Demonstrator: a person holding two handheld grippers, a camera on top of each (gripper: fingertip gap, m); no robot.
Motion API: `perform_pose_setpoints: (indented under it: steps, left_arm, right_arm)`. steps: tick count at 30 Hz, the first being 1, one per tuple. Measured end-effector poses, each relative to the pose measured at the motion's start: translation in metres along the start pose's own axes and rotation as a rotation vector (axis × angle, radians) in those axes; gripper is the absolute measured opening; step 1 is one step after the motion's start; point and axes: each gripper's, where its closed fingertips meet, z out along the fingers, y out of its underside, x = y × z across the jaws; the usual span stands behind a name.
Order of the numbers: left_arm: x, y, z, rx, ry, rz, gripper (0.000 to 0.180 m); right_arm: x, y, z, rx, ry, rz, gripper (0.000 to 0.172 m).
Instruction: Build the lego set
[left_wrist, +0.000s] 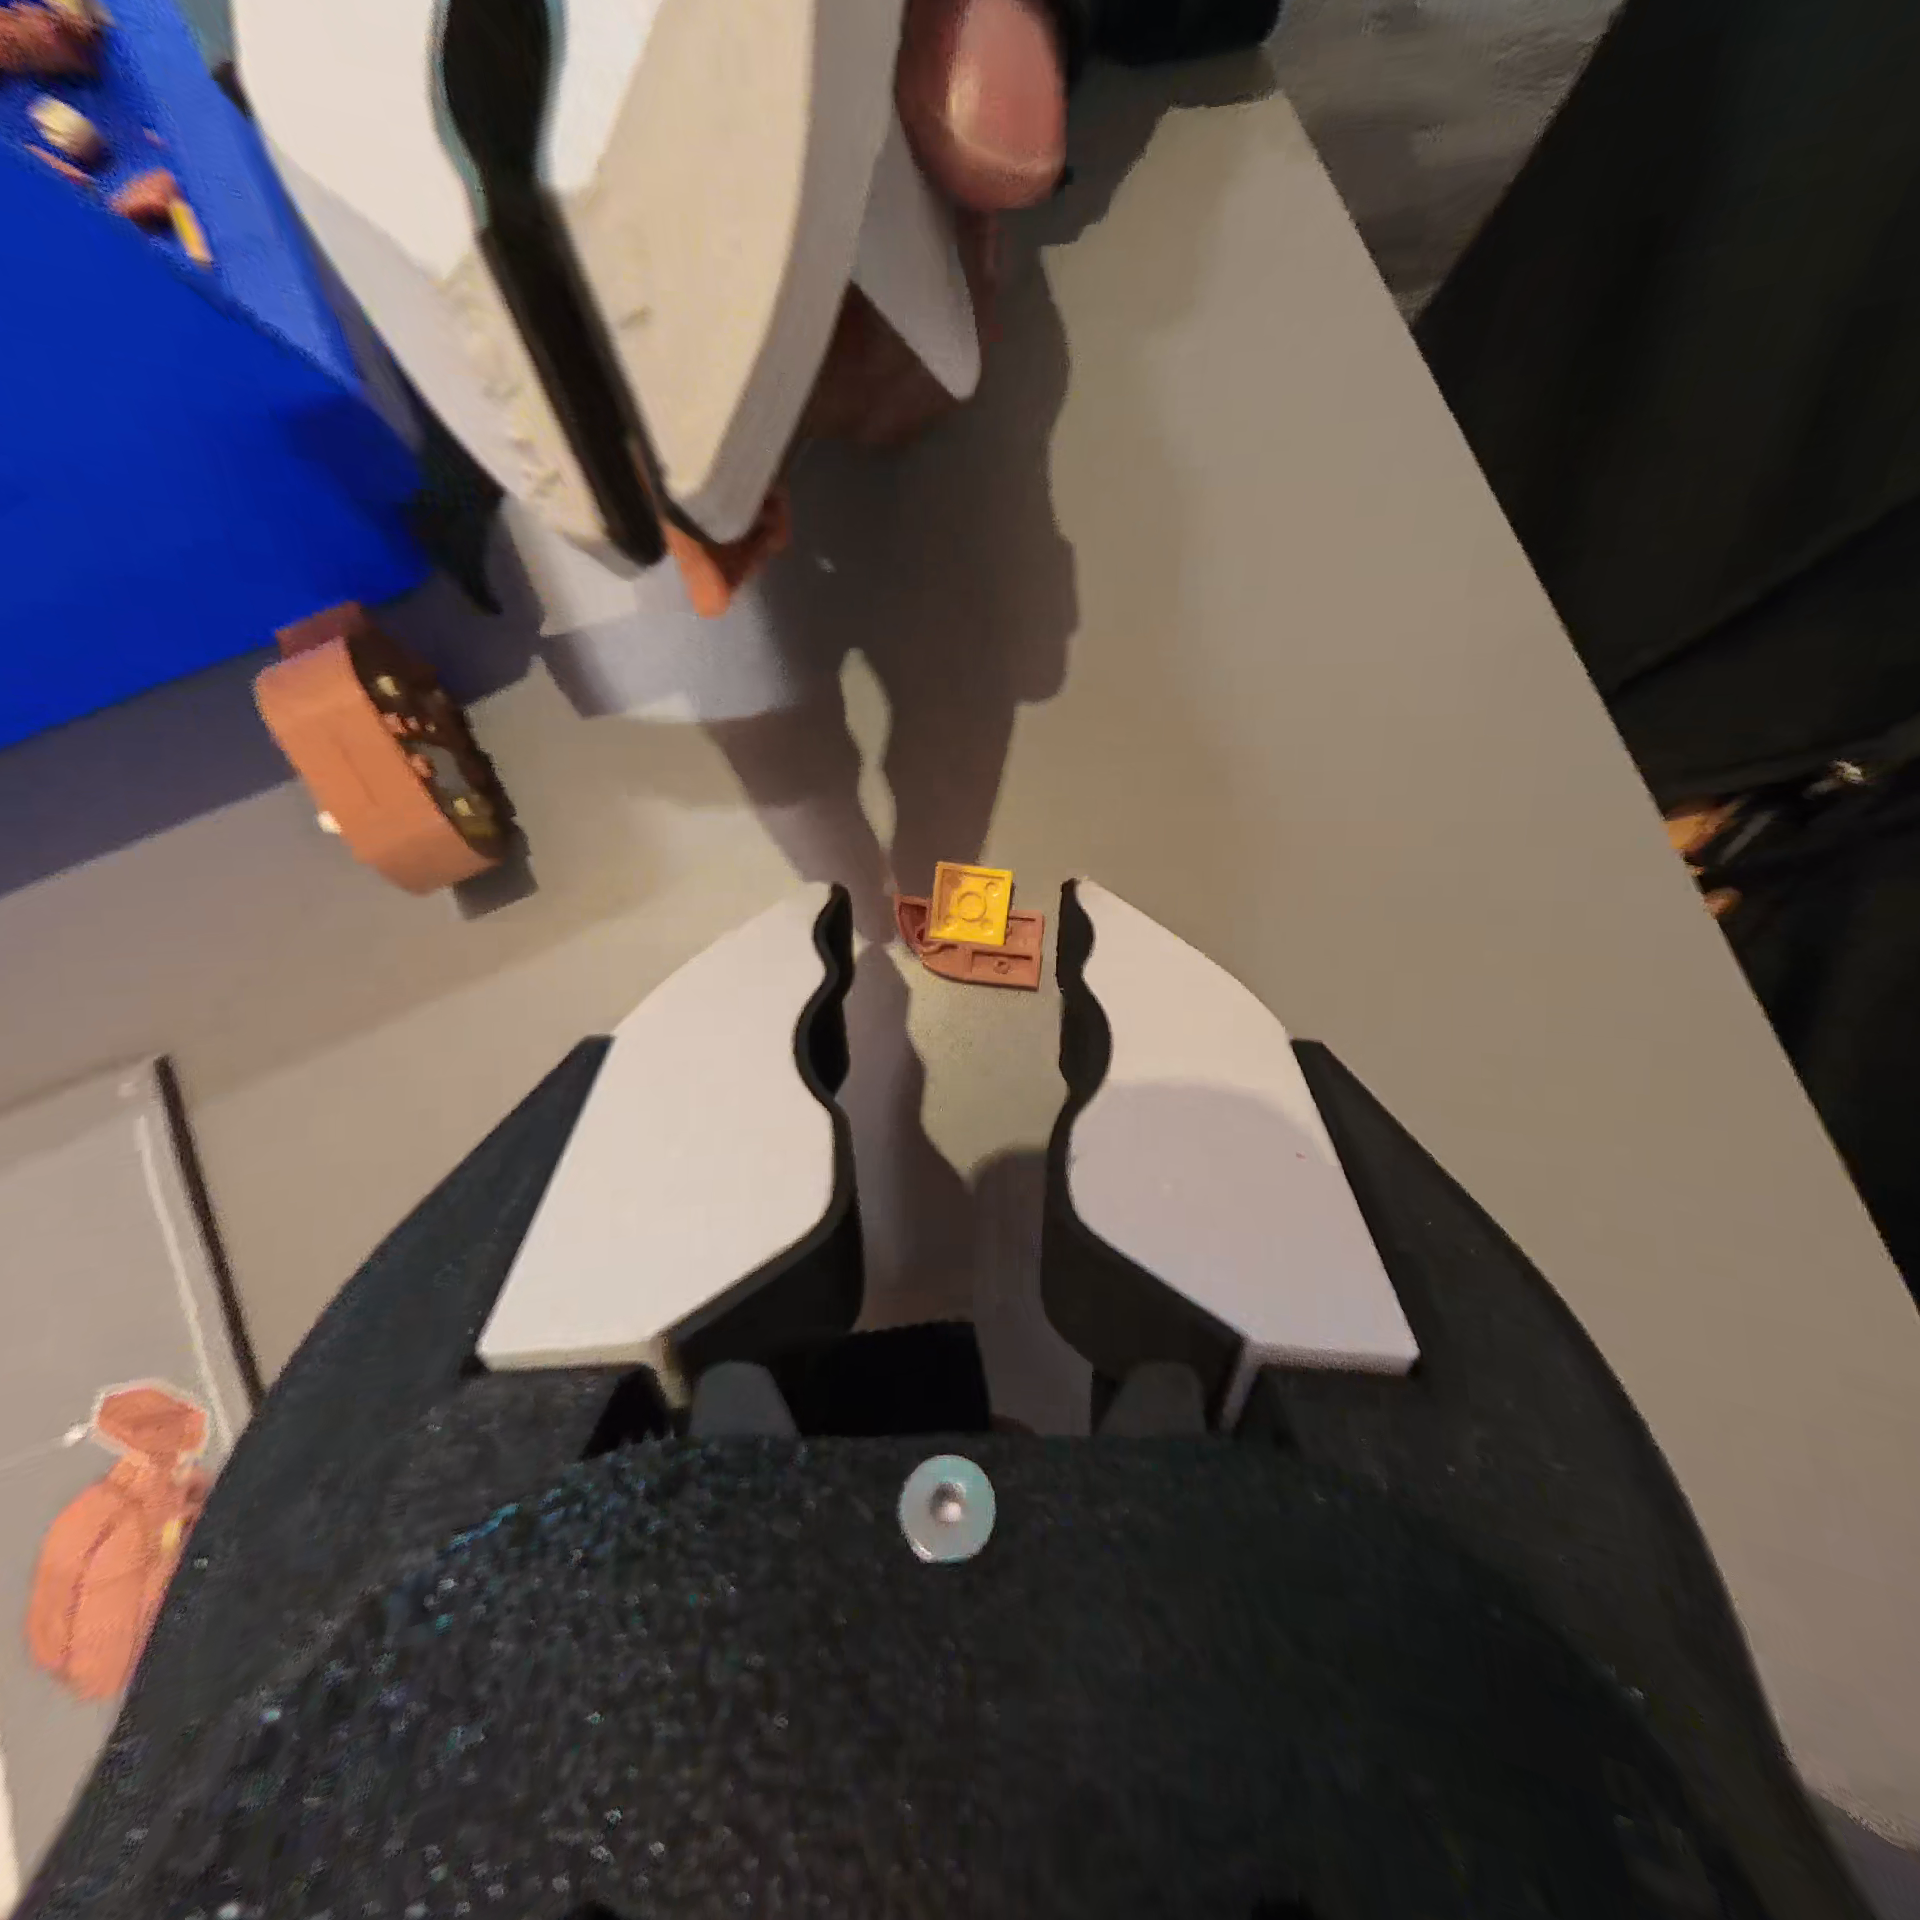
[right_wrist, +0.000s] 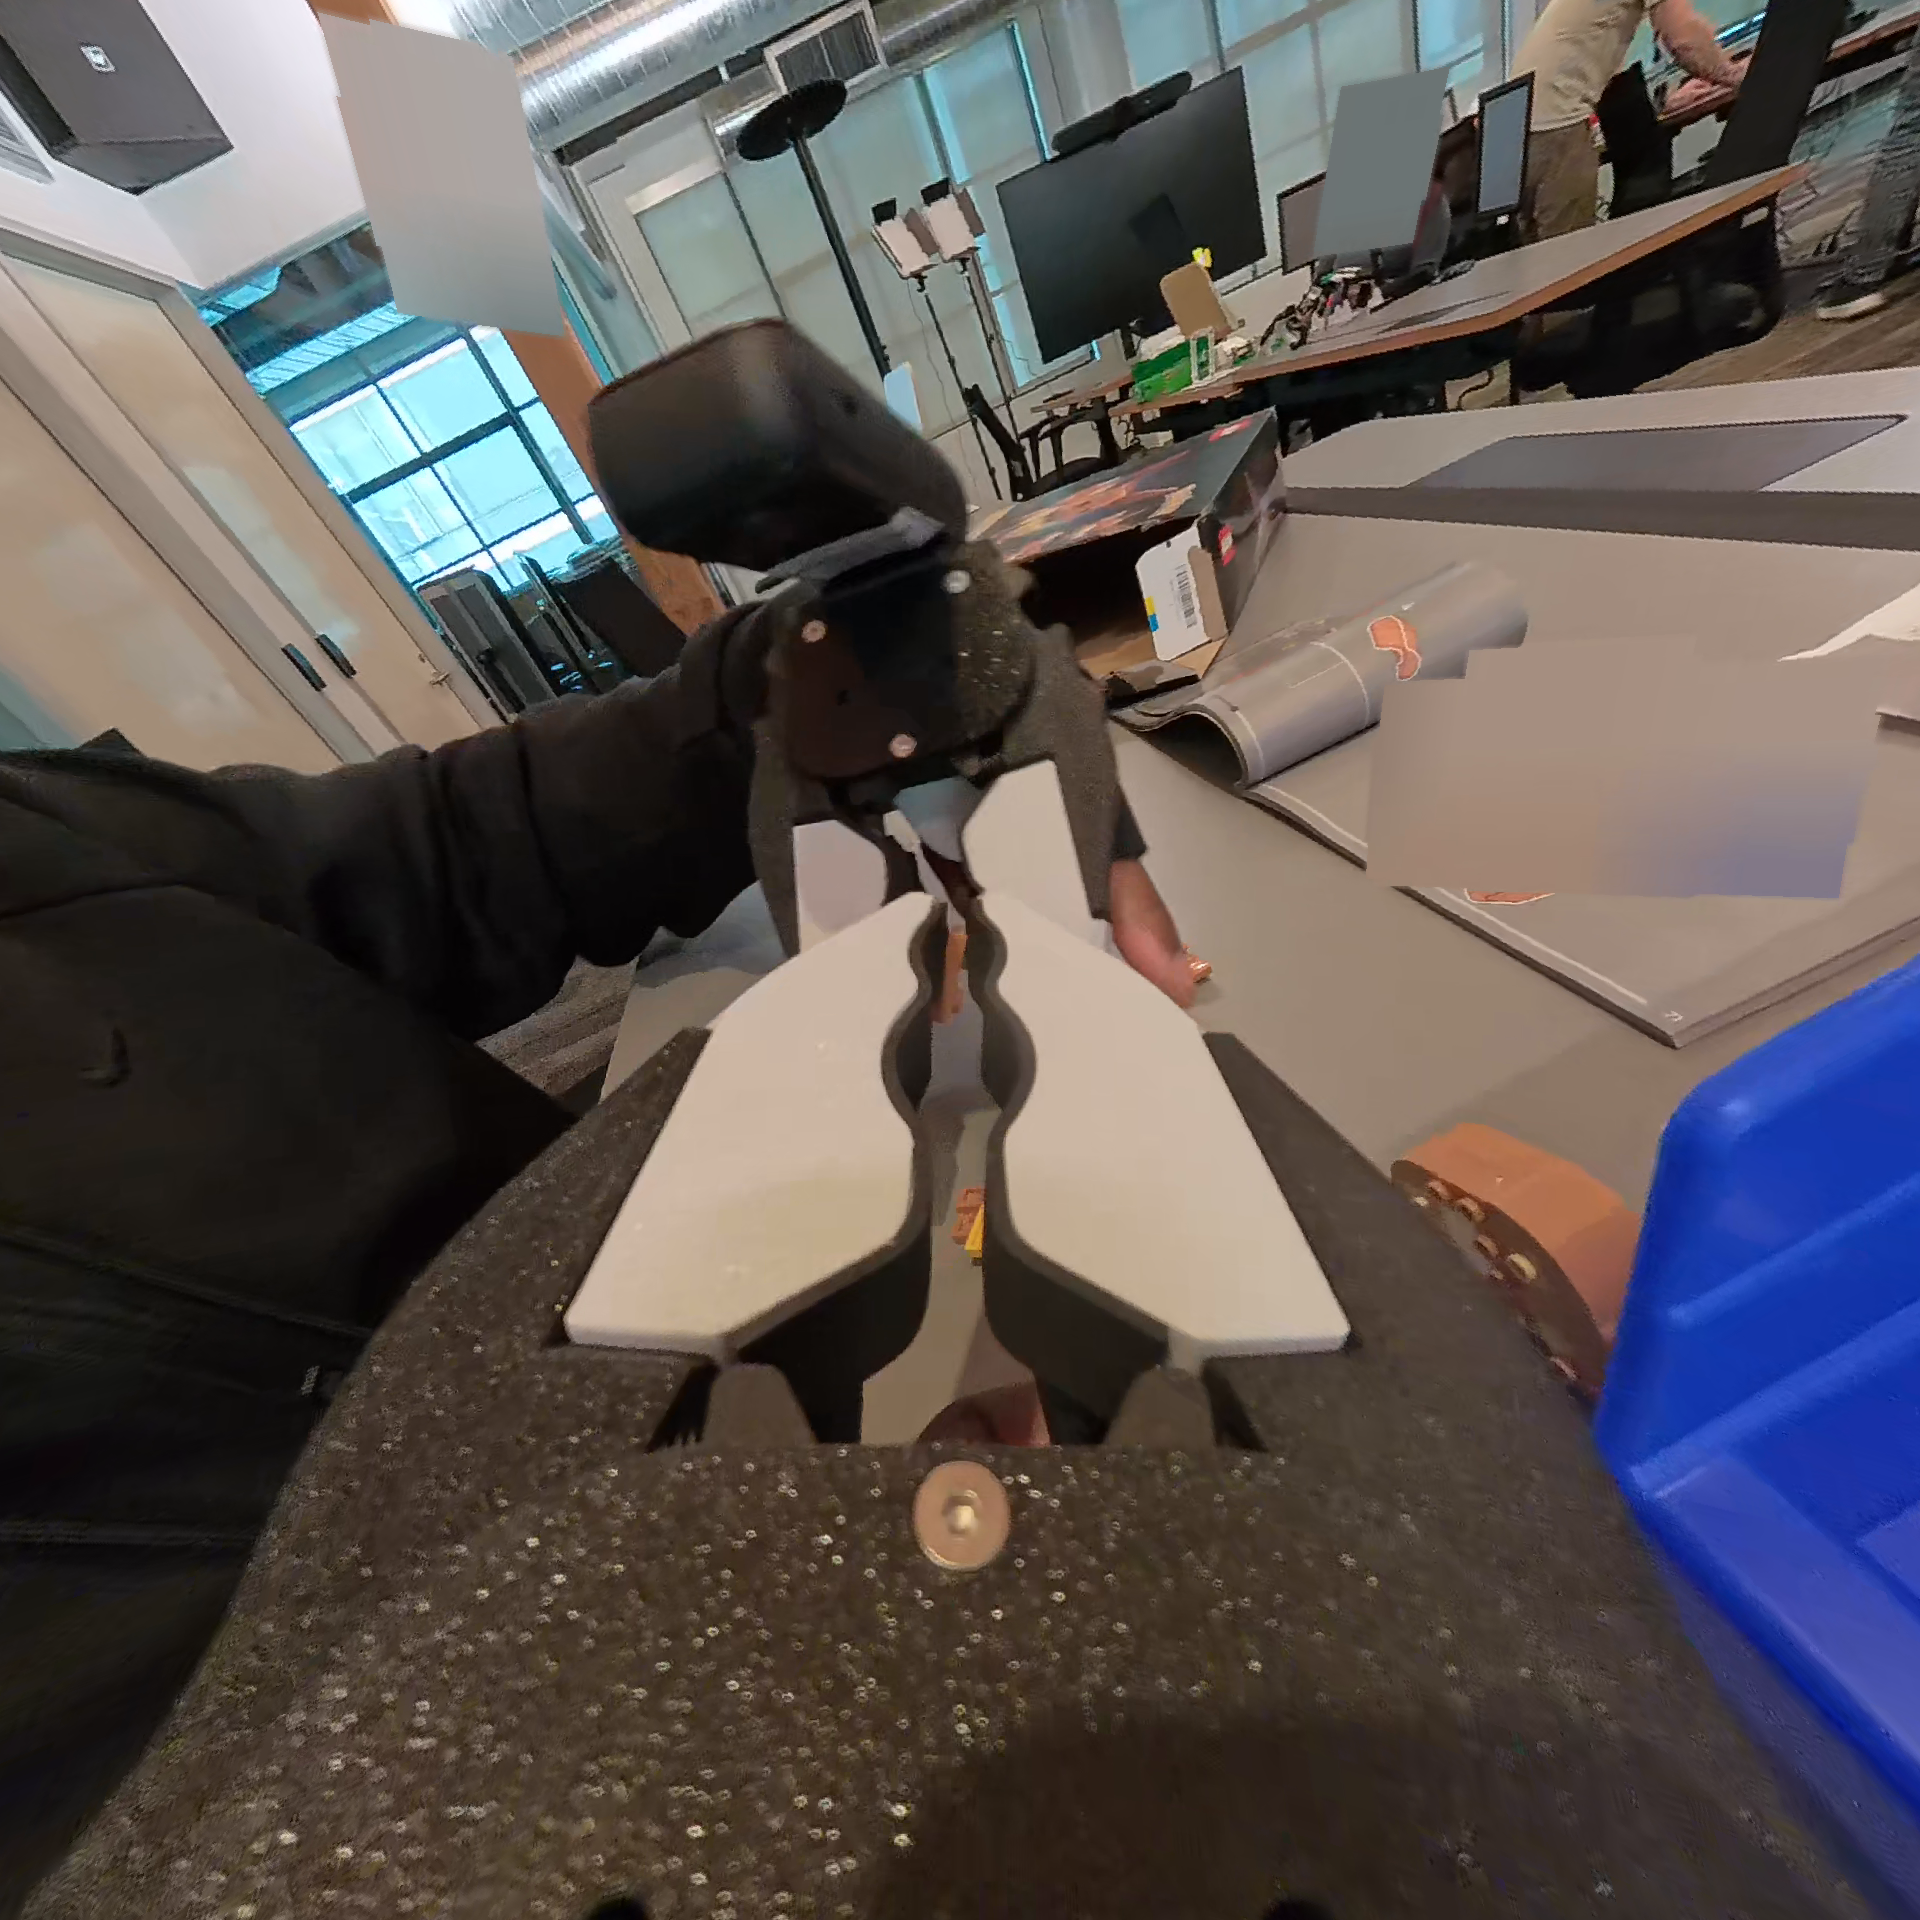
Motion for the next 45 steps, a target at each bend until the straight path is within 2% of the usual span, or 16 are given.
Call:
perform_pose_setpoints:
  steps: [2,7,9,12,16,20,25,28,33,36,40,45]
  left_arm:
    - [0.000,0.001,0.005,-0.023,0.082,-0.010,0.036]
    - [0.000,0.008,0.018,-0.061,0.182,0.013,0.037]
    - [-0.001,0.016,0.023,-0.100,0.184,0.032,0.034]
    - [-0.001,0.014,0.024,-0.088,0.158,0.045,0.026]
    - [0.006,0.016,0.023,-0.082,0.151,0.024,0.024]
    - [0.014,0.018,0.021,-0.044,0.122,-0.044,0.024]
    - [0.021,0.014,0.015,0.083,0.076,-0.182,0.024]
    - [0.013,0.003,0.002,0.211,-0.010,-0.277,0.024]
    - [-0.009,-0.029,-0.045,0.629,-0.248,-0.429,0.024]
    - [-0.005,-0.039,-0.065,0.787,-0.389,-0.428,0.023]
    - [0.000,-0.038,-0.078,0.844,-0.547,-0.437,0.024]
    - [-0.004,-0.015,-0.111,0.869,-0.765,-0.439,0.024]
  right_arm:
    - [0.000,-0.001,-0.001,0.003,-0.004,-0.005,0.003]
    - [0.002,-0.009,-0.009,0.037,-0.006,-0.003,0.003]
    - [0.004,-0.010,-0.011,0.043,-0.002,-0.002,0.003]
    - [0.006,-0.012,-0.014,0.051,0.008,-0.003,0.003]
    - [0.003,-0.013,-0.013,0.057,0.007,-0.008,0.003]
    - [0.001,-0.015,-0.013,0.080,-0.008,0.002,0.003]
    - [-0.009,-0.024,-0.016,0.151,-0.070,0.014,0.003]
    - [-0.014,-0.028,-0.016,0.187,-0.103,0.032,0.003]
    - [-0.021,-0.030,-0.012,0.222,-0.133,0.051,0.003]
    - [-0.027,-0.023,-0.004,0.191,-0.147,0.036,0.003]
    - [-0.028,-0.011,0.006,0.141,-0.124,0.012,0.003]
    - [-0.026,-0.002,0.021,0.067,-0.060,-0.098,0.003]
